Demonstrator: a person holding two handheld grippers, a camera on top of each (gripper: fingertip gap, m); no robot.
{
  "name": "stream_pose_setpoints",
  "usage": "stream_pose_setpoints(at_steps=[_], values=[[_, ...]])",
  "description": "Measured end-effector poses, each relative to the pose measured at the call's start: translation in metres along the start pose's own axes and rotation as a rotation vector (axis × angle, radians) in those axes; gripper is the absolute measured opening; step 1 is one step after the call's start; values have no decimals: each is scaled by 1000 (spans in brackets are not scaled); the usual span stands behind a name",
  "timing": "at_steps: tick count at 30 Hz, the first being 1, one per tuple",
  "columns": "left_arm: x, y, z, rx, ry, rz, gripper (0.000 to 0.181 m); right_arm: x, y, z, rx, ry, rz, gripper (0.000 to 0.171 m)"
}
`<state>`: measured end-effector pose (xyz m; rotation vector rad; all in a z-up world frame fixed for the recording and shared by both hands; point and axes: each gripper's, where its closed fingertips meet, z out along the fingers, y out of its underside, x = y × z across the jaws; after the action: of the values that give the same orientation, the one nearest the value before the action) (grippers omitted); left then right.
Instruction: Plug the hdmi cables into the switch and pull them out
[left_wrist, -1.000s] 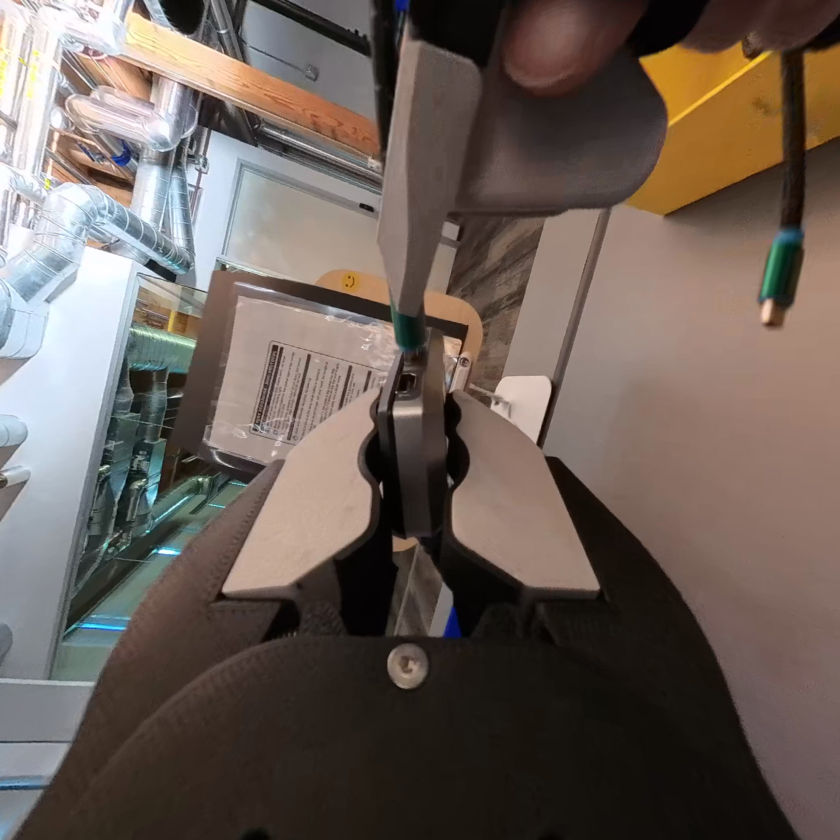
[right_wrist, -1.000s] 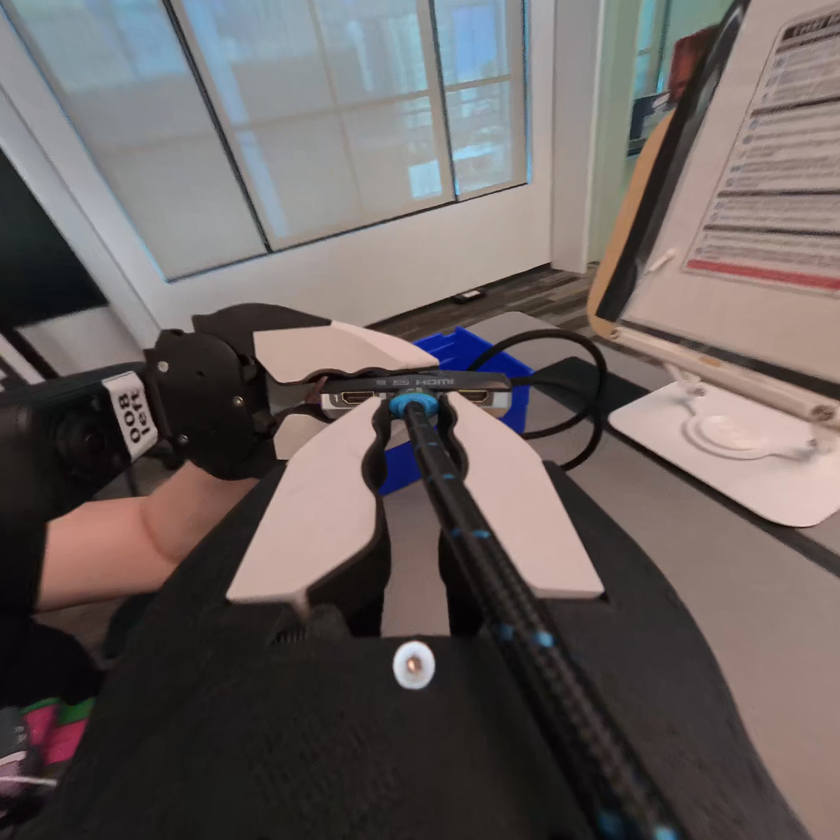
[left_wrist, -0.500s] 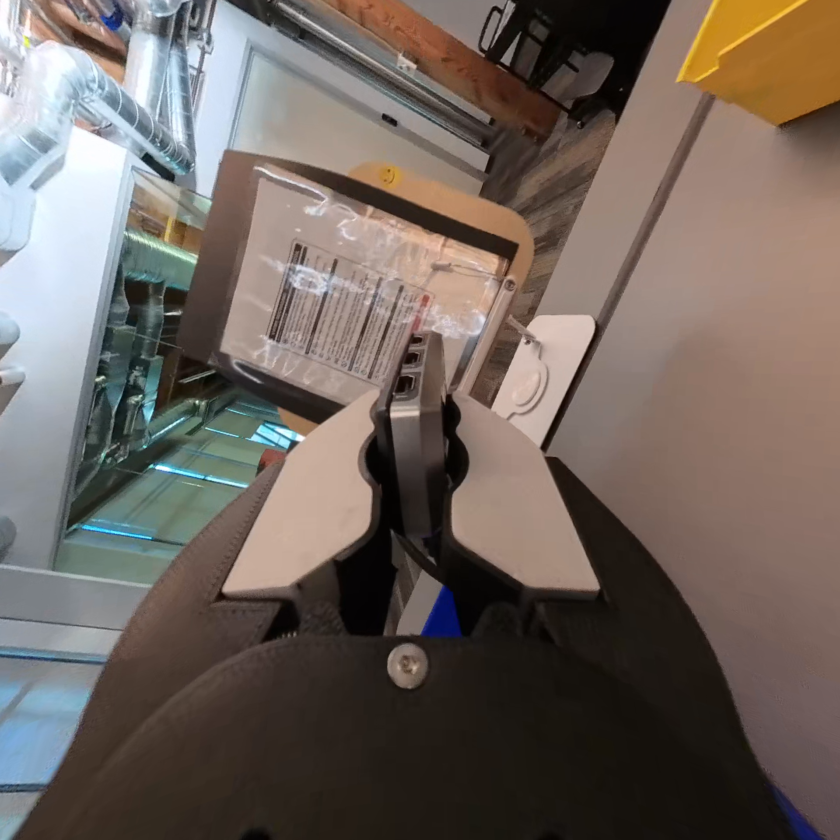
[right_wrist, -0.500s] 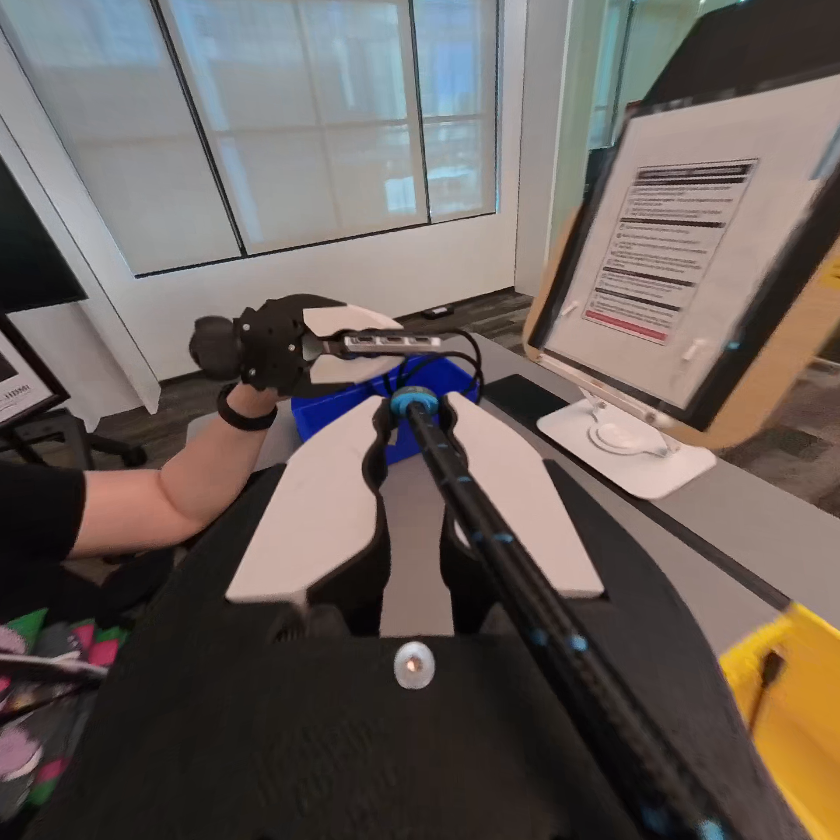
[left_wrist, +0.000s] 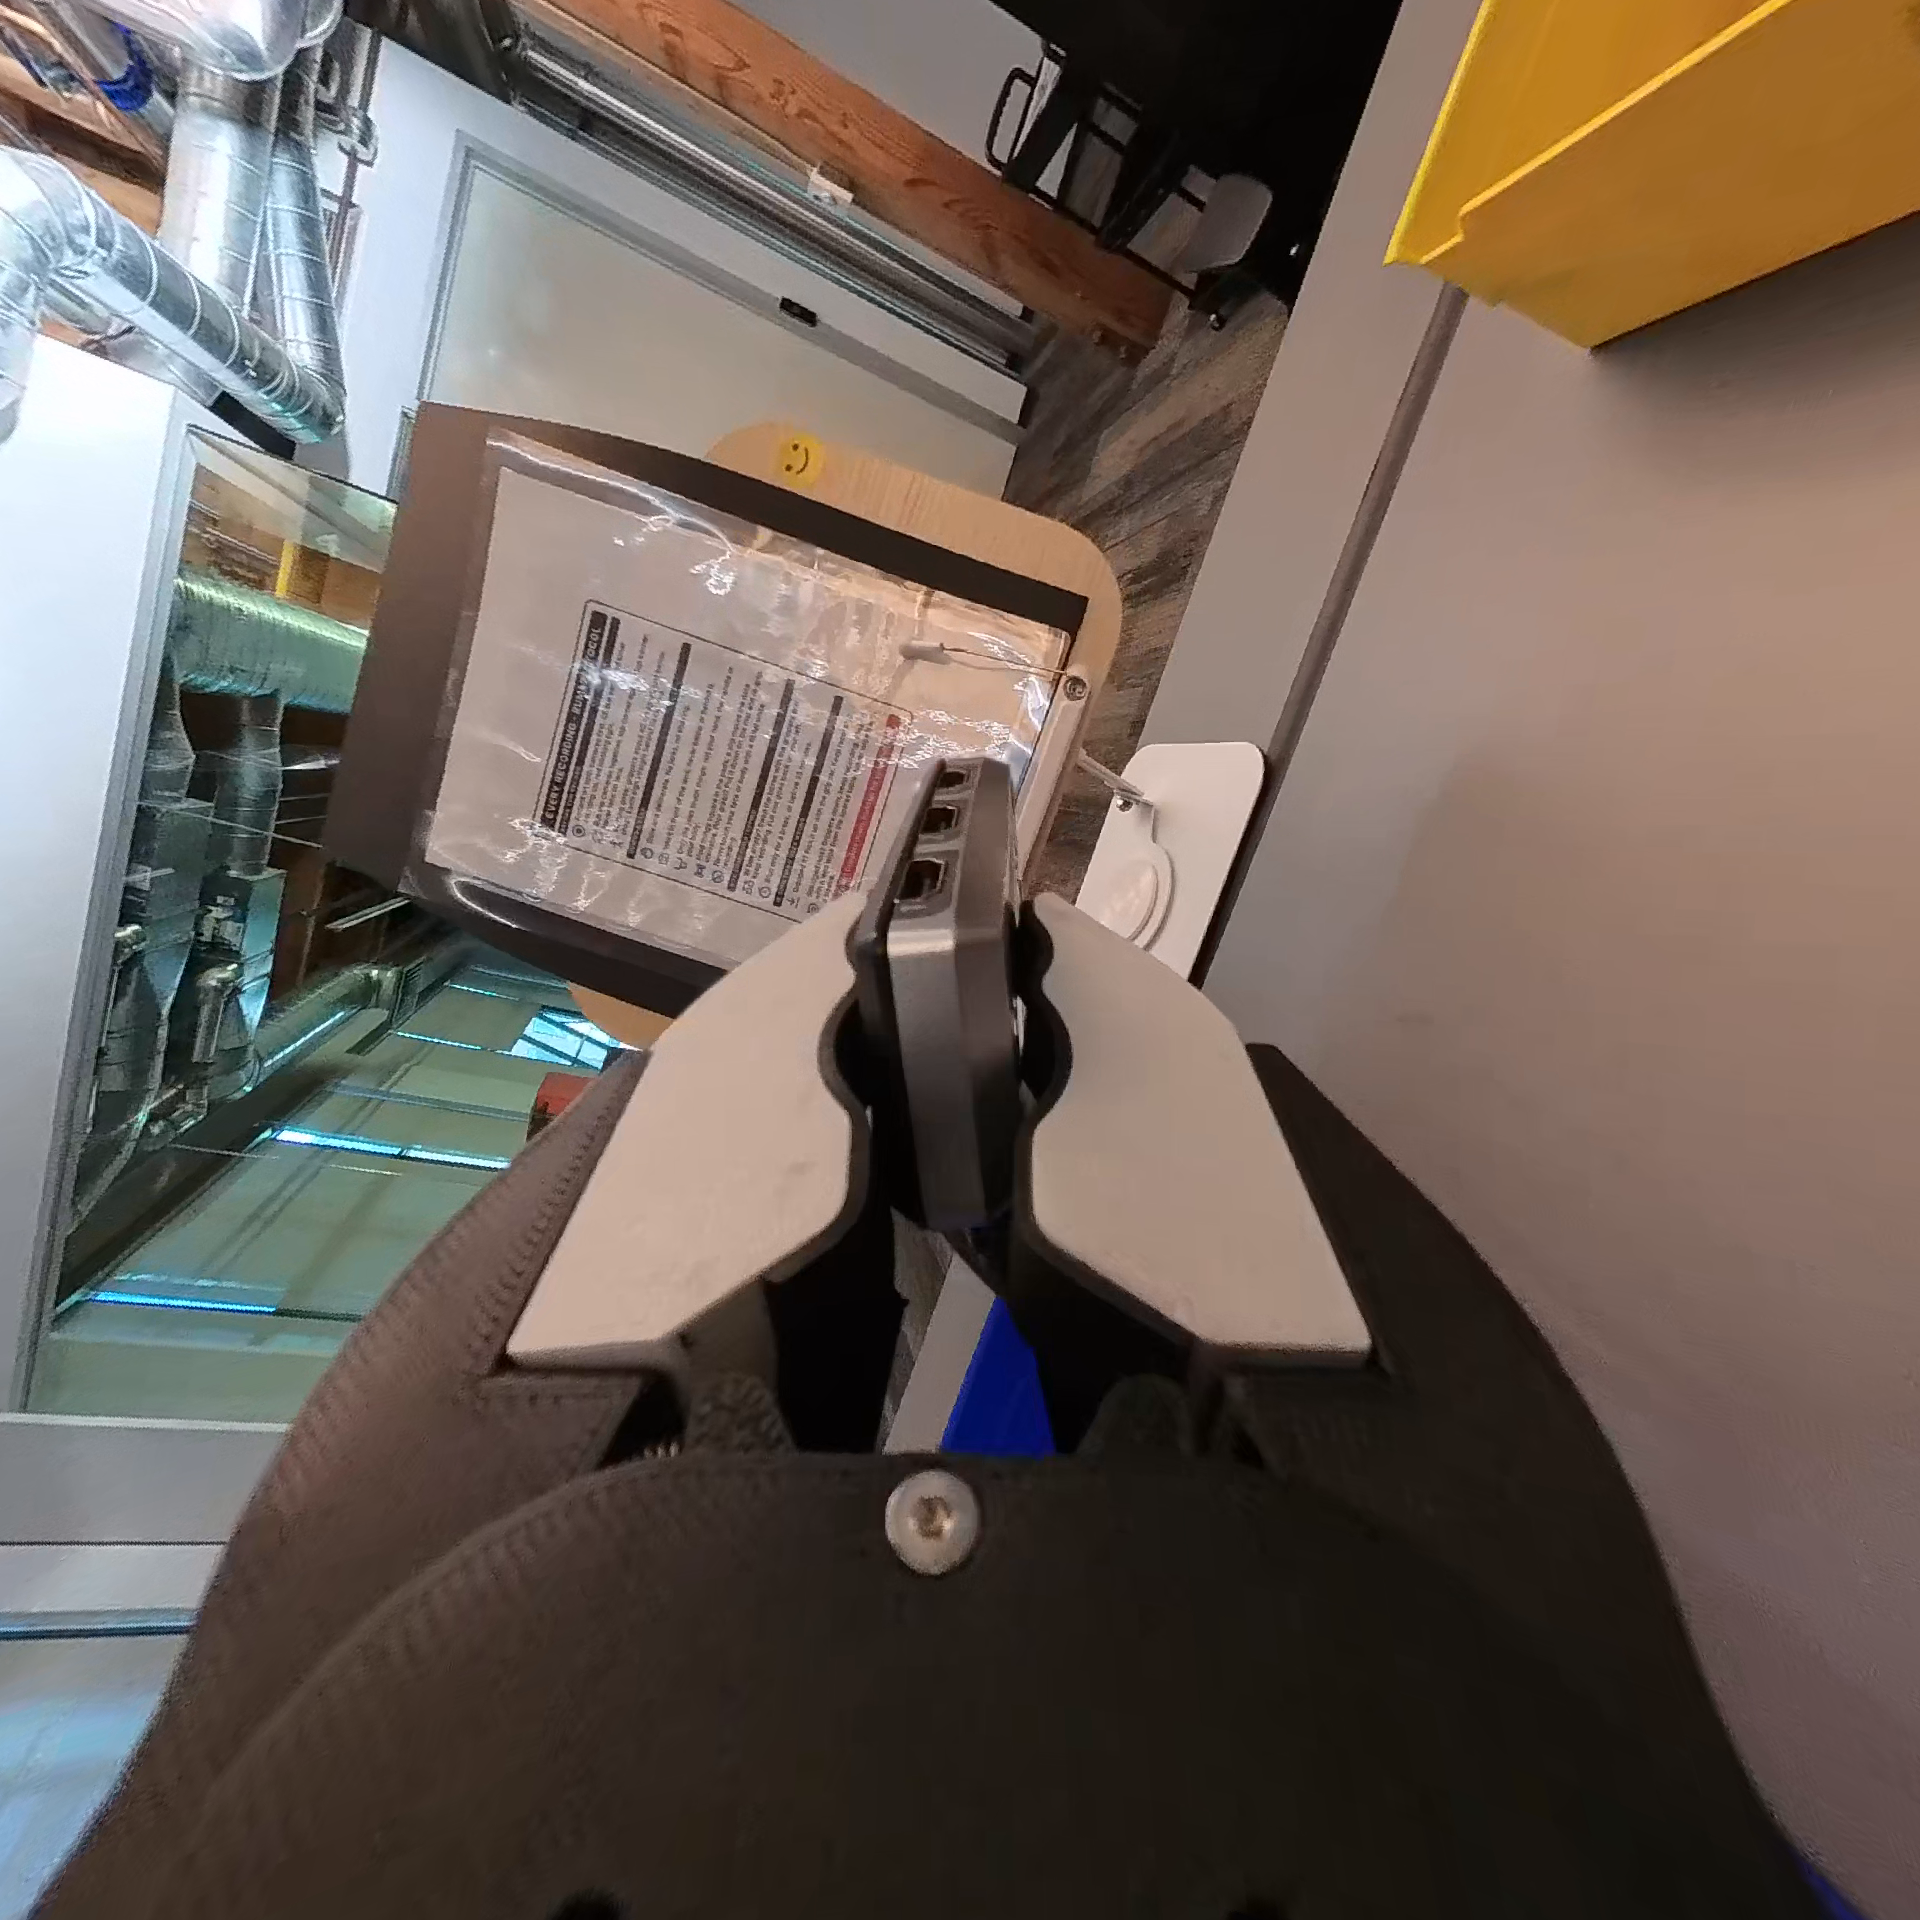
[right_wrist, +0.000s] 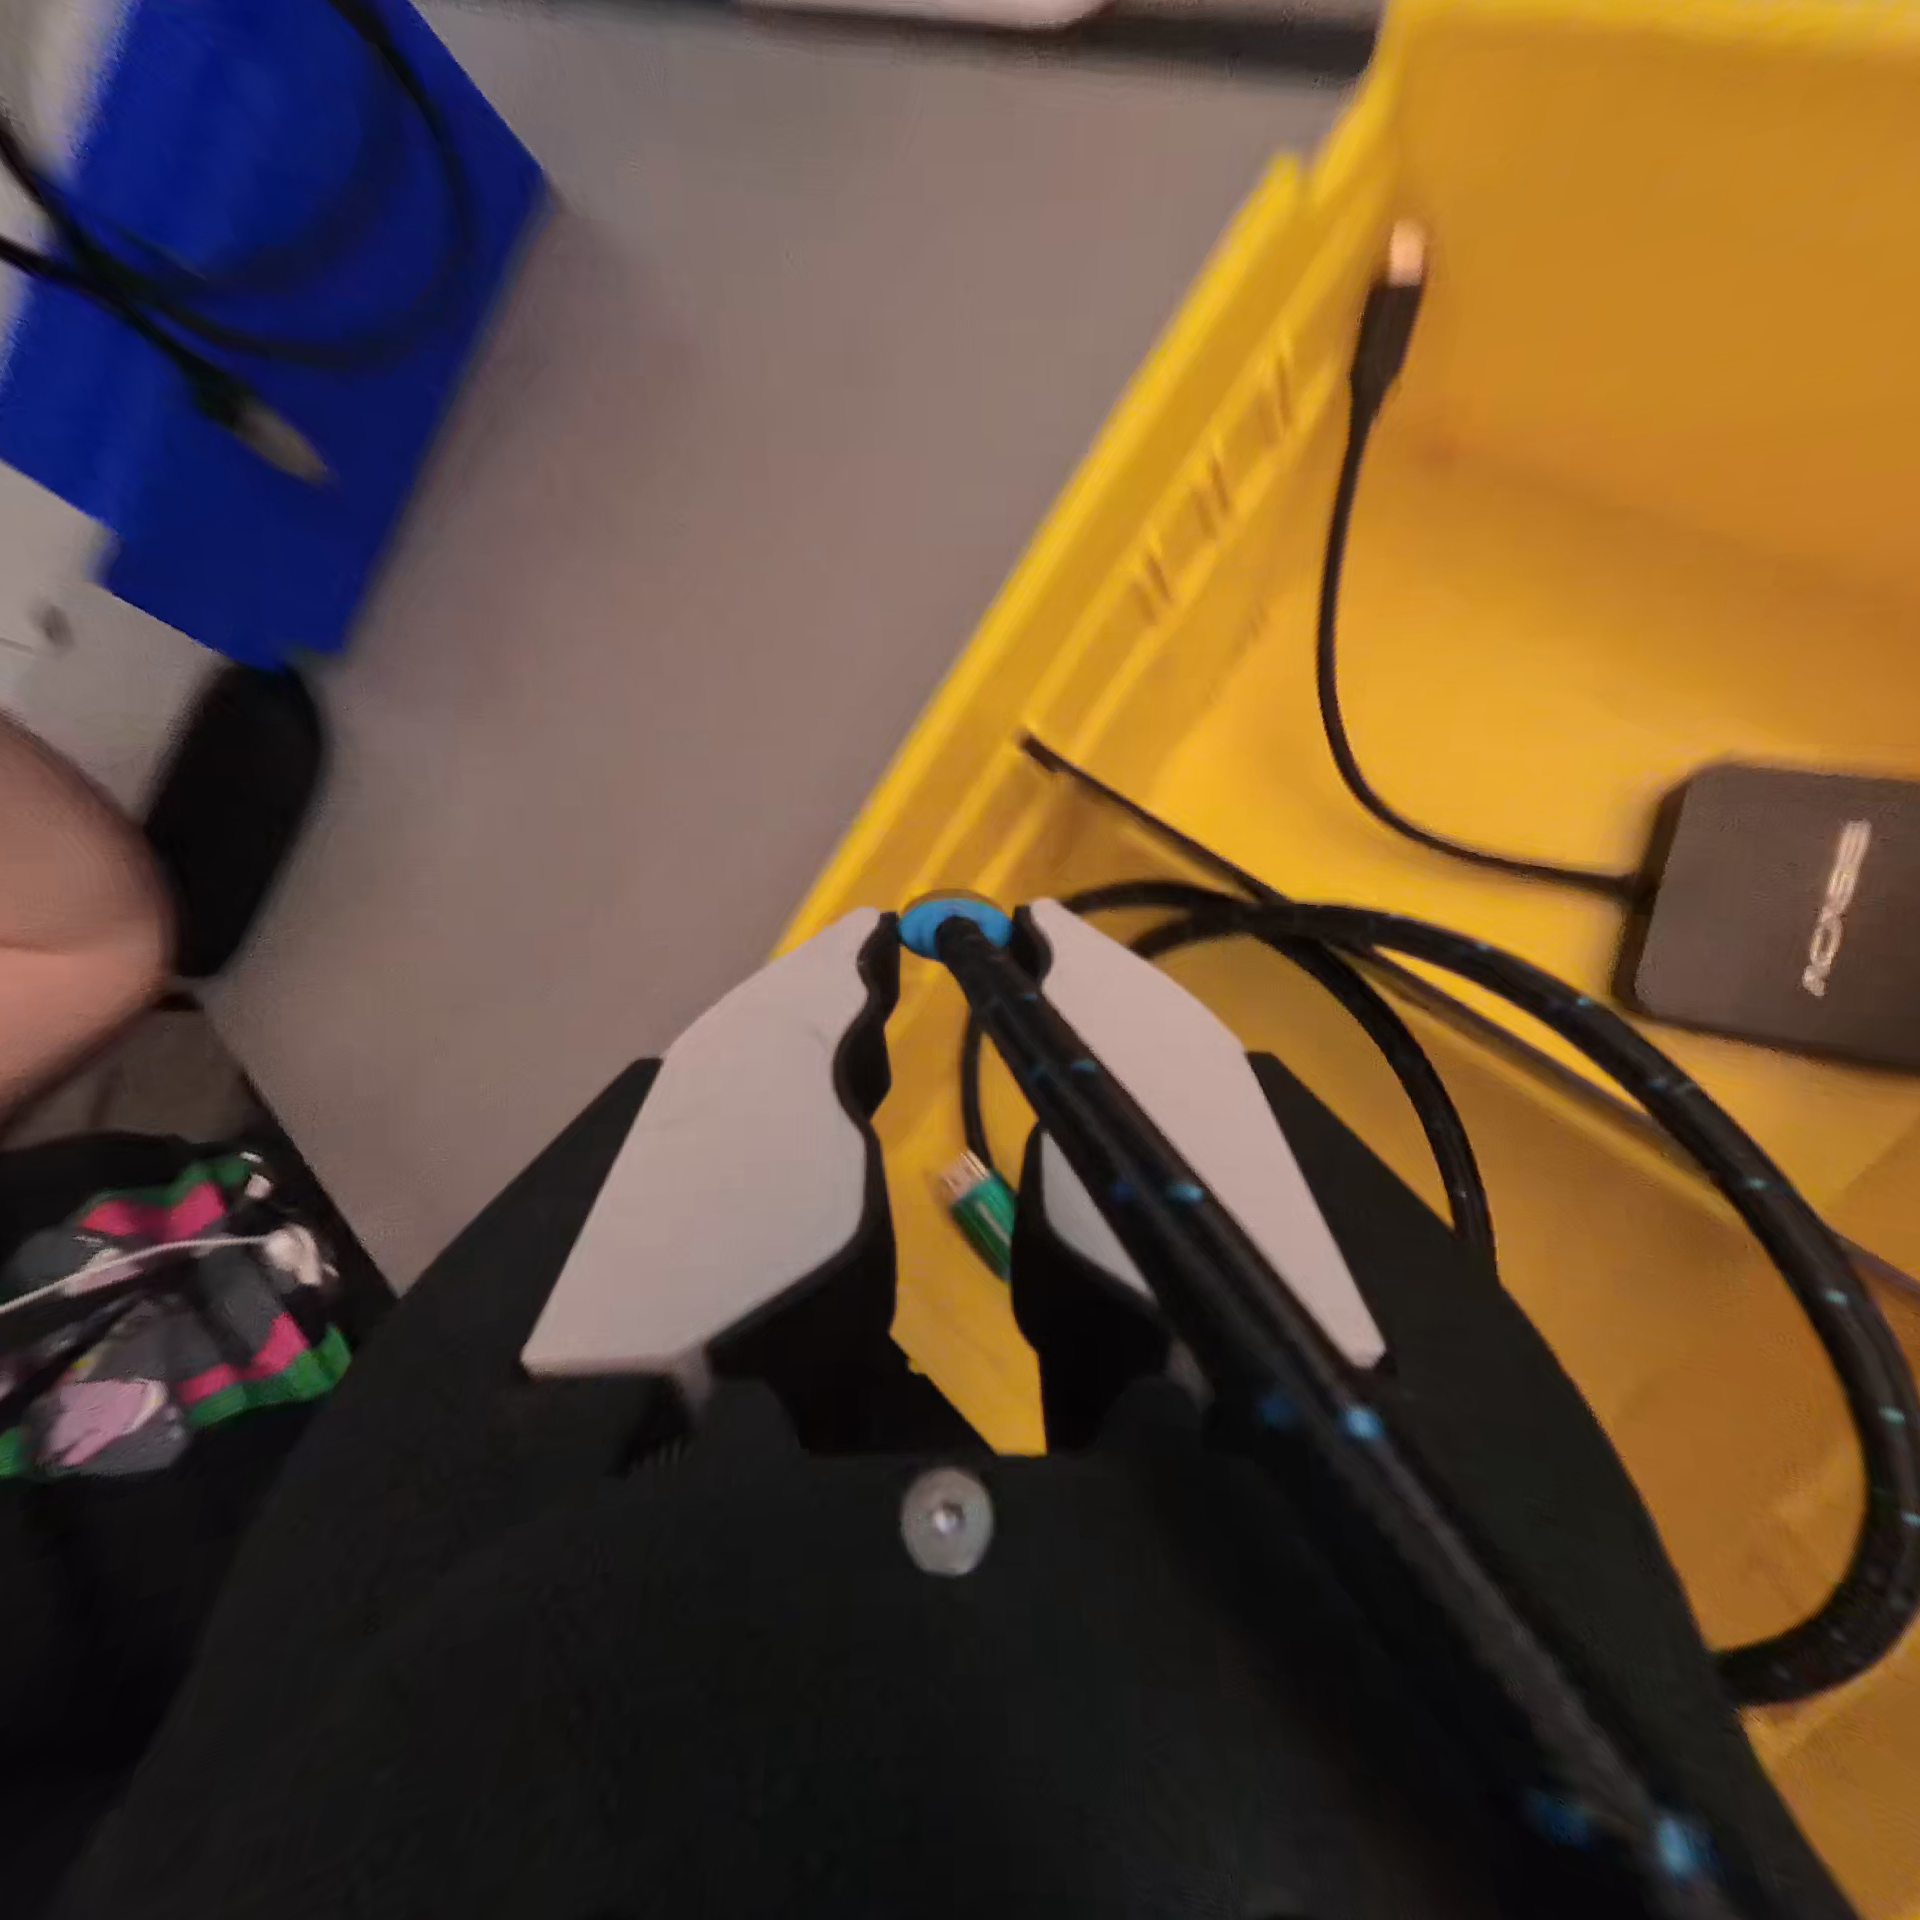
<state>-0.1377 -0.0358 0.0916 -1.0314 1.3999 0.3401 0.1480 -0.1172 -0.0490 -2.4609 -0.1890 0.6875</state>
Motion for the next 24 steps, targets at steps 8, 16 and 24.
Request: stream_pose_setpoints(at_steps=[8,16,24], values=[[-1,1,-2,-7,6,1,22,32,54,38,-307,23,108,21],[-7,-4,-13,36,13,-14,22,6,44,-36,-89,15,45,34],[22,-38,-37,318,258,-66,22,-124,-49,-87,390,262,-803,43]])
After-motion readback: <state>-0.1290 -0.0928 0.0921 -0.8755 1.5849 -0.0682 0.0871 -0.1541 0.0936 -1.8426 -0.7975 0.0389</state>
